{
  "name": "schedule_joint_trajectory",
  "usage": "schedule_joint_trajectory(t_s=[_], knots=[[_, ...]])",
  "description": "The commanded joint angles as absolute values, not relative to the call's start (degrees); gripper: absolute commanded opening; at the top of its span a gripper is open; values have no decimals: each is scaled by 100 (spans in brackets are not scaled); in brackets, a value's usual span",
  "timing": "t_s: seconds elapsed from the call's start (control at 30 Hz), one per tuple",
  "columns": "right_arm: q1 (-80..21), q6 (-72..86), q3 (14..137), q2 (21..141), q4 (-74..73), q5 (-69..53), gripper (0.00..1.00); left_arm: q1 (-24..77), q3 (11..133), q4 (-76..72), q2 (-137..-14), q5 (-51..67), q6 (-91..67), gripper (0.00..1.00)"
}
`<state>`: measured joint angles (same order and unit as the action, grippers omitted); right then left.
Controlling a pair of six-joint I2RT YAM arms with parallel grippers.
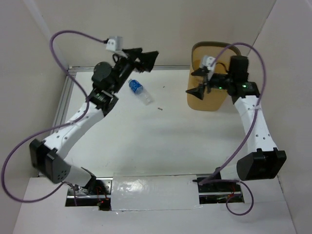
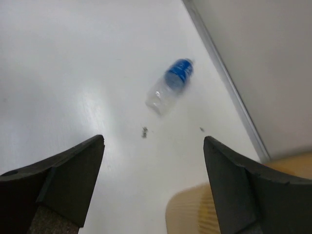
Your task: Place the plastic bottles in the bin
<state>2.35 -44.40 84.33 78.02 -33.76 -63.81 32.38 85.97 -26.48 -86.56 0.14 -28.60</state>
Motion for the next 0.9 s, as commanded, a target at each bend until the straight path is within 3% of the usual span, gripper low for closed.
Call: schedule_joint_trajectory(t_s=[0.0,0.13,0.2,0.3,0.57,0.87], knots=[[-1051,-4465,8709,7953,-2989,-4928,88,3059,7140,-2015,-7939,-97,-2821,100],[-2230,-4211,8763,8724,-2585,-3685,72,2954,5715,-1304,-6682,-386,-2821,100],[-2679,-3764,8832,9069,-2286,-3124,71,2953,5170,-925,-5970,-622,-2821,100],[-2970,-2940,8895,9772,-1785,-2508,75,2892,4608,-248,-5041,-930,-2908,100],[-3076,-1530,10844,12090,-2170,-1987,87,2839,3718,1124,-3219,-1467,-3410,100],[-3234,-984,11531,12998,-2232,-1890,89,2839,3393,1863,-2610,-1415,-3718,99]])
